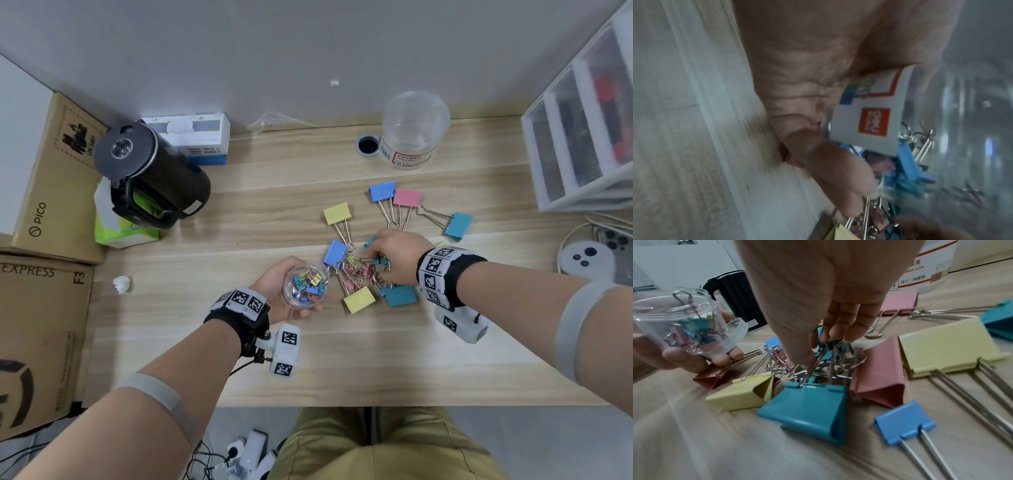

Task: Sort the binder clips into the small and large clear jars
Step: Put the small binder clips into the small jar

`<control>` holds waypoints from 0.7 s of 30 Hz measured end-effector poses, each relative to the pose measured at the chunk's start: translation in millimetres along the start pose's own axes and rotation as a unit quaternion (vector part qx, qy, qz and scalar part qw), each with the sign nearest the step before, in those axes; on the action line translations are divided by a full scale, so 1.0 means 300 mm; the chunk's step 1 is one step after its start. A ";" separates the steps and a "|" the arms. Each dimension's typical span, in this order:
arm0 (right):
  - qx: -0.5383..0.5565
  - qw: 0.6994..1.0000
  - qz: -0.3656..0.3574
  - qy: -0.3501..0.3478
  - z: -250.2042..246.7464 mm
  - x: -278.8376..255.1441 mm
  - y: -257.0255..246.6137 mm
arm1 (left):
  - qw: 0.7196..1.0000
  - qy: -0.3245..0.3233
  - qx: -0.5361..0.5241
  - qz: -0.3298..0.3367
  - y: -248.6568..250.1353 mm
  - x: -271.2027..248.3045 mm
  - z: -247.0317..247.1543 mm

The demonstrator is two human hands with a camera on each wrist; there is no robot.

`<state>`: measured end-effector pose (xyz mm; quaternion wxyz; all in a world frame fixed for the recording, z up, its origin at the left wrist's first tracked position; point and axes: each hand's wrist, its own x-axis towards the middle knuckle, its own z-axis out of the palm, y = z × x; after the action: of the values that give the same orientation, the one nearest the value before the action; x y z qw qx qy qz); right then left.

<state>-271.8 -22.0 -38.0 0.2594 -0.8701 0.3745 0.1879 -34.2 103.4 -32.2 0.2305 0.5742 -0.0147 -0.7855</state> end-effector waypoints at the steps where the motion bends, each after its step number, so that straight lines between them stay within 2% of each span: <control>1: -0.004 1.000 0.006 0.001 -0.001 -0.003 0.007 | 1.000 0.004 -0.007 0.000 0.000 -0.004 -0.006; 5: -0.005 1.000 0.016 -0.003 -0.005 -0.008 0.011 | 1.000 0.018 -0.021 0.004 -0.002 -0.016 -0.019; 8: 0.017 1.000 -0.003 0.008 0.001 -0.013 -0.008 | 0.999 0.016 -0.029 0.013 -0.001 -0.017 -0.012; 12: 0.047 0.998 -0.046 0.022 0.012 -0.011 -0.056 | 0.999 0.005 -0.037 0.020 0.003 -0.018 0.012; 21: 0.046 0.998 -0.049 0.015 0.065 0.030 -0.090 | 0.999 -0.022 -0.025 0.023 -0.003 -0.012 0.047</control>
<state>-248.3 0.4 -49.8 0.3025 -0.8771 0.3438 0.1447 -46.4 102.3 -24.4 0.2625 0.5506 -0.0137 -0.7923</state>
